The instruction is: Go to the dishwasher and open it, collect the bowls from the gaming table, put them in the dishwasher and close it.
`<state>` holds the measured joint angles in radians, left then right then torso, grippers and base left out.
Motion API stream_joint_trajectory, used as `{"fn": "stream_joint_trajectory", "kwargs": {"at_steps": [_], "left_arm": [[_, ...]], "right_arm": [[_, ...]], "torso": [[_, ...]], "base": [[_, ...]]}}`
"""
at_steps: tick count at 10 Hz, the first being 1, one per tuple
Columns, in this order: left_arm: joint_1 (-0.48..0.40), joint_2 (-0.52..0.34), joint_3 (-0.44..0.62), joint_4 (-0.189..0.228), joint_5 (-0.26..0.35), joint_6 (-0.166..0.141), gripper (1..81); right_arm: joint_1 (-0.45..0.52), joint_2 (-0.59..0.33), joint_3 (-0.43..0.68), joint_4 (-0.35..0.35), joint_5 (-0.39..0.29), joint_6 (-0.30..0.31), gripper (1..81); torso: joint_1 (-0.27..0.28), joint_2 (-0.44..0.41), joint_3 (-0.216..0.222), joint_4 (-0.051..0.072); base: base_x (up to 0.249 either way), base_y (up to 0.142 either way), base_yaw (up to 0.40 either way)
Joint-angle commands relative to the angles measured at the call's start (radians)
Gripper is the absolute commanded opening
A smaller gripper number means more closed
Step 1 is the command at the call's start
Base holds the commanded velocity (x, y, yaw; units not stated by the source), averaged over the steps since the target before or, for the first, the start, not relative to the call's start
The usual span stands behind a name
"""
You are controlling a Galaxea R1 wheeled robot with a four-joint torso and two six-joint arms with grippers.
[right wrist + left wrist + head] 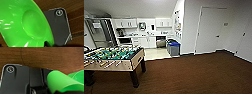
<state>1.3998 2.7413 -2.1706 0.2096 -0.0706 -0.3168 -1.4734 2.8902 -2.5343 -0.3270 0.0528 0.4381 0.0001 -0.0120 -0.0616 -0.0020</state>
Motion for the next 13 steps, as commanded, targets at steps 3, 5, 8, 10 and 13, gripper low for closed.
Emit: {"fn": "stream_joint_trajectory", "kwargs": {"at_steps": [3,5,8,10,13], "left_arm": [[-0.061,-0.011,0.018,0.010,0.029,0.004,1.0],[-0.060,-0.011,0.018,0.010,0.029,0.004,1.0],[-0.055,-0.011,0.017,0.010,0.028,0.004,1.0],[-0.051,-0.009,0.017,0.010,0.026,0.004,1.0],[-0.049,-0.009,0.017,0.011,0.026,0.004,1.0]], "right_arm": [[0.054,-0.006,0.010,-0.021,-0.047,-0.006,1.0],[0.055,-0.007,0.008,-0.021,-0.047,-0.006,1.0],[0.057,-0.006,0.010,-0.023,-0.047,-0.006,1.0],[0.055,-0.004,0.010,-0.023,-0.047,-0.006,1.0],[0.055,-0.006,0.008,-0.023,-0.047,-0.006,1.0]], "torso": [[0.000,0.000,0.000,0.000],[0.001,0.000,0.000,0.000],[0.001,0.000,0.000,0.000],[0.001,0.000,0.000,0.000],[0.001,0.000,0.000,0.000]], "base": [[0.135,0.000,0.000],[0.135,0.000,0.000],[0.134,0.000,0.000],[0.135,0.000,0.000],[0.135,0.000,0.000]]}}
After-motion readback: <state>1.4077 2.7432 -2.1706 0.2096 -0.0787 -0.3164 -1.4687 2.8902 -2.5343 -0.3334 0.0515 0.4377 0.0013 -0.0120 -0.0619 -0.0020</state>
